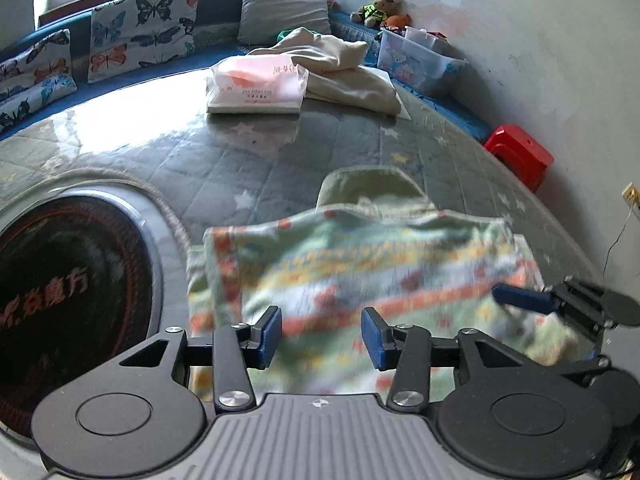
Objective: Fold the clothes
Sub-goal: 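Lay the folded shirt down with both grippers and open them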
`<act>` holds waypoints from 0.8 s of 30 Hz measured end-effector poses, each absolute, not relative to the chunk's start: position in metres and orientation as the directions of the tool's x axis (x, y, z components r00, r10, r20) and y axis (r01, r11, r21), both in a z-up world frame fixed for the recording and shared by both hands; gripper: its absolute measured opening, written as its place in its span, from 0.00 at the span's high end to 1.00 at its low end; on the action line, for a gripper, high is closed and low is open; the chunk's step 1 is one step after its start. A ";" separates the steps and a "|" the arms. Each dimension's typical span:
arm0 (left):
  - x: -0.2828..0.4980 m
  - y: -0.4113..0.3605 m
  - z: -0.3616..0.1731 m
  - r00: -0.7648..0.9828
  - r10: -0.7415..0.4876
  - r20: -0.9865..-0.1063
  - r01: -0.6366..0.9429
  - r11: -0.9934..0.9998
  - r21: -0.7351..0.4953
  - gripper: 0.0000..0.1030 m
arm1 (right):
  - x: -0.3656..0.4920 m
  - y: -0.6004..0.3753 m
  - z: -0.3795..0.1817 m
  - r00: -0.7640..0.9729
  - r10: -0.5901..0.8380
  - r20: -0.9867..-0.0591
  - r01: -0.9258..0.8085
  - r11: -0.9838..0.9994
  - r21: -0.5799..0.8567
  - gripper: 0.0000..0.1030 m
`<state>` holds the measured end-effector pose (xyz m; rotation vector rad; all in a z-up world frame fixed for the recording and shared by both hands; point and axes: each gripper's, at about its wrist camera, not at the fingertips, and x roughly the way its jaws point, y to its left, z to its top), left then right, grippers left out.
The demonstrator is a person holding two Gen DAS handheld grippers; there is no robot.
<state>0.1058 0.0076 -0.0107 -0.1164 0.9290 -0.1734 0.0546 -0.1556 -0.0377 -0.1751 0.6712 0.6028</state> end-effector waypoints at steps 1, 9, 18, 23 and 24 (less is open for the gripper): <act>0.100 0.008 -0.011 0.590 -0.191 -0.784 0.101 0.981 -0.163 0.54 | 0.050 -0.157 -0.037 0.623 0.466 -0.629 -0.577 0.816 0.034 0.37; 0.068 0.011 -0.018 0.600 -0.166 -0.783 0.106 0.986 -0.129 0.50 | 0.029 -0.171 -0.041 0.612 0.458 -0.644 -0.571 0.820 0.040 0.34; 0.046 0.020 -0.013 0.626 -0.155 -0.765 0.072 0.987 -0.141 0.34 | 0.014 -0.186 -0.042 0.632 0.428 -0.646 -0.528 0.848 0.046 0.19; 0.032 0.019 -0.011 0.640 -0.151 -0.754 0.067 0.988 -0.141 0.28 | 0.008 -0.188 -0.041 0.647 0.424 -0.634 -0.507 0.860 0.058 0.11; 0.029 0.019 -0.011 0.643 -0.150 -0.751 0.067 0.988 -0.140 0.26 | 0.006 -0.188 -0.040 0.649 0.426 -0.630 -0.506 0.860 0.060 0.10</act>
